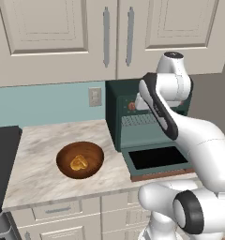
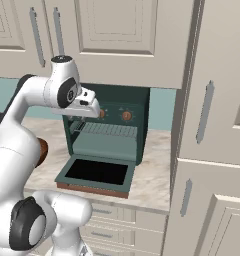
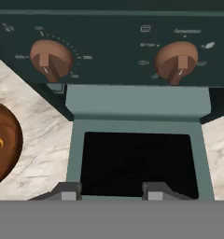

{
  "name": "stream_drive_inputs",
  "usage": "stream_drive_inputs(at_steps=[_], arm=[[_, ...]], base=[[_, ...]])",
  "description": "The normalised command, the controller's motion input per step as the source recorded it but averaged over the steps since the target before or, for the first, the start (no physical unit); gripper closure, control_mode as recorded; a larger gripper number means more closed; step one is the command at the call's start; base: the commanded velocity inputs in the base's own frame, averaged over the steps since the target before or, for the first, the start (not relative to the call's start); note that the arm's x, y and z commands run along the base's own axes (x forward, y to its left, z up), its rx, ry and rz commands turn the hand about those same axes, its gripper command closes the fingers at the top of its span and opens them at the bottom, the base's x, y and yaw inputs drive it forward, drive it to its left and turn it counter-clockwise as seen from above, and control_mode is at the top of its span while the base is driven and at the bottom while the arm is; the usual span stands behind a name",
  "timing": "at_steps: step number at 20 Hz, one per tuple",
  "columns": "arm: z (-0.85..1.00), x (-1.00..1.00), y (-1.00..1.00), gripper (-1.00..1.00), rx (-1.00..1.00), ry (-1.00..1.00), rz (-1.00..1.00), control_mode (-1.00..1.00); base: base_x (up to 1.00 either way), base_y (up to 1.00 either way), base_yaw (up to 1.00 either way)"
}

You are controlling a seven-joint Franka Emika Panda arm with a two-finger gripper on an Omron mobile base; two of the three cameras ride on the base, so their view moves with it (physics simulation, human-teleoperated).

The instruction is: Pick up the heated bread from the toaster oven and place it in the bowl. Then move the bread bowl to the dining counter.

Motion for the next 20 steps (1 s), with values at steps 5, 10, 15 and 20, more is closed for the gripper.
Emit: stream_drive_inputs(at_steps=[5, 10, 15, 20], arm=[[0.0, 0.0, 0.0, -1.0, 0.0, 0.0, 0.0, -1.0], [-0.01, -0.13, 0.0, -1.0, 0.0, -0.03, 0.0, -1.0], [-0.22, -0.59, -0.13, -1.0, 0.01, -0.24, -0.02, -1.0], [-0.28, -0.26, -0.22, -1.0, 0.0, -0.2, -0.03, -1.0]], base=[[0.0, 0.0, 0.0], [0.0, 0.0, 0.0], [0.0, 0.0, 0.0], [0.0, 0.0, 0.0]])
